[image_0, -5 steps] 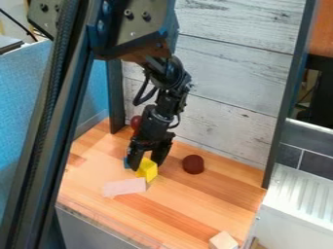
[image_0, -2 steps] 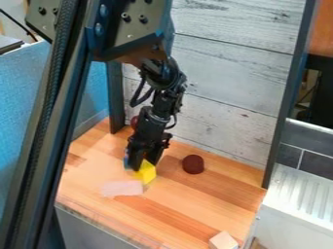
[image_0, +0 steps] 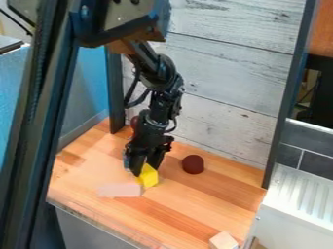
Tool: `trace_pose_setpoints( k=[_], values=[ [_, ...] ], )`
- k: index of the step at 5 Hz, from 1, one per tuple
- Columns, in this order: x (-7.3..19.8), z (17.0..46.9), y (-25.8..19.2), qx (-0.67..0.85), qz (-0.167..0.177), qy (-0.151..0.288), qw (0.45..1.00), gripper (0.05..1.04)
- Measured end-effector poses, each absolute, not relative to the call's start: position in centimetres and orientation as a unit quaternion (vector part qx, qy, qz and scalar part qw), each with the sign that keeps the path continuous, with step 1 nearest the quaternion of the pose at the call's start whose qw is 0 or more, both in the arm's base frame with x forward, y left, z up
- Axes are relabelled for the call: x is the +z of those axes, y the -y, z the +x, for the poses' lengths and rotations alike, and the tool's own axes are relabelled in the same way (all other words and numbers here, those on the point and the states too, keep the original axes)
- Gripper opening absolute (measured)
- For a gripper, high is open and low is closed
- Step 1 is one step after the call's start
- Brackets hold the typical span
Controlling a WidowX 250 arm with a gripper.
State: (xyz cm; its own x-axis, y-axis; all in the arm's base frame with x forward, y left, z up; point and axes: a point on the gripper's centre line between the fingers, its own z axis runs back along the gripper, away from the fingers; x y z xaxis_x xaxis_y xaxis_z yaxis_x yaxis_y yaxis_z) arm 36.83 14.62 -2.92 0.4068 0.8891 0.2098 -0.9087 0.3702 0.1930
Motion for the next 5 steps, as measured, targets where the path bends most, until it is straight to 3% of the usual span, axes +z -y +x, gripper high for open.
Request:
trace_pose_setpoints(
  k=[1, 3, 5],
  values=[
    [-1.2, 37.0, -12.8, 0.502, 0.120, 0.073, 0.853, 0.550],
    [1.0, 38.8, -5.7, 0.384, 0.198, 0.178, 0.884, 0.550],
    [0.3, 40.5, -0.5, 0.274, 0.274, 0.189, 0.902, 0.550]
  ],
)
